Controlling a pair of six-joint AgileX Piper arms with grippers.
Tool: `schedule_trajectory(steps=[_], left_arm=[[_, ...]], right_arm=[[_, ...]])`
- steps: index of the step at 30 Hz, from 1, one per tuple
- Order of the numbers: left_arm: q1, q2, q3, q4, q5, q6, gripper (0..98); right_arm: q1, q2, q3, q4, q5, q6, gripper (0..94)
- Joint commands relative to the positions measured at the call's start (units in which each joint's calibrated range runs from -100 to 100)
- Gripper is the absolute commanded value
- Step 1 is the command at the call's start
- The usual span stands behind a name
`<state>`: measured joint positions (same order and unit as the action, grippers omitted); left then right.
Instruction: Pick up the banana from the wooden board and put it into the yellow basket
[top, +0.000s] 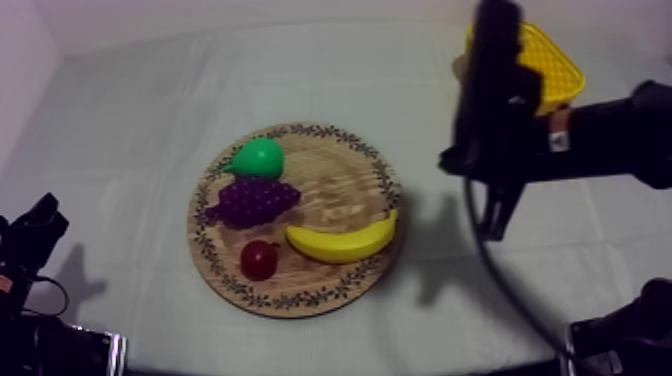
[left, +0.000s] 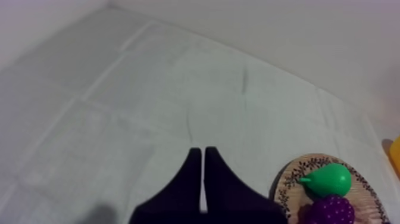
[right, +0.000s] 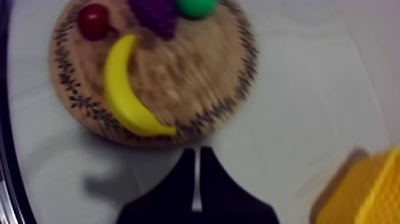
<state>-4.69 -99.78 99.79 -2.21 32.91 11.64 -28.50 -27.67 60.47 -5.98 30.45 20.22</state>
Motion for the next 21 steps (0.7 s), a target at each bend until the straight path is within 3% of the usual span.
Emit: schedule_trajectory(steps=[1, 5, 9, 14, 21], left_arm=[[0.0, 0.0, 0.0, 0.03, 0.0, 0.0, 0.1], [0.0, 0.0, 0.0, 0.03, 0.0, 0.0, 0.1], [0.0, 0.0, 0.0, 0.03, 0.0, 0.0, 0.1], [0.0, 0.0, 0.0, 0.03, 0.0, 0.0, 0.1], [0.0, 0.0, 0.0, 0.03, 0.0, 0.0, 0.1]], right_arm=[[7.4, -12.6, 5.8, 1.0, 0.0, -5.3, 0.8], [13.7, -24.5, 15.1, 0.6, -1.3, -7.4, 0.7], [18.9, -34.6, 25.5, -2.8, -4.9, -4.9, 0.7], [25.0, -45.9, 34.3, -6.1, -4.1, -1.9, 0.7], [27.2, -60.2, 38.5, 0.3, 5.7, -10.3, 0.6]])
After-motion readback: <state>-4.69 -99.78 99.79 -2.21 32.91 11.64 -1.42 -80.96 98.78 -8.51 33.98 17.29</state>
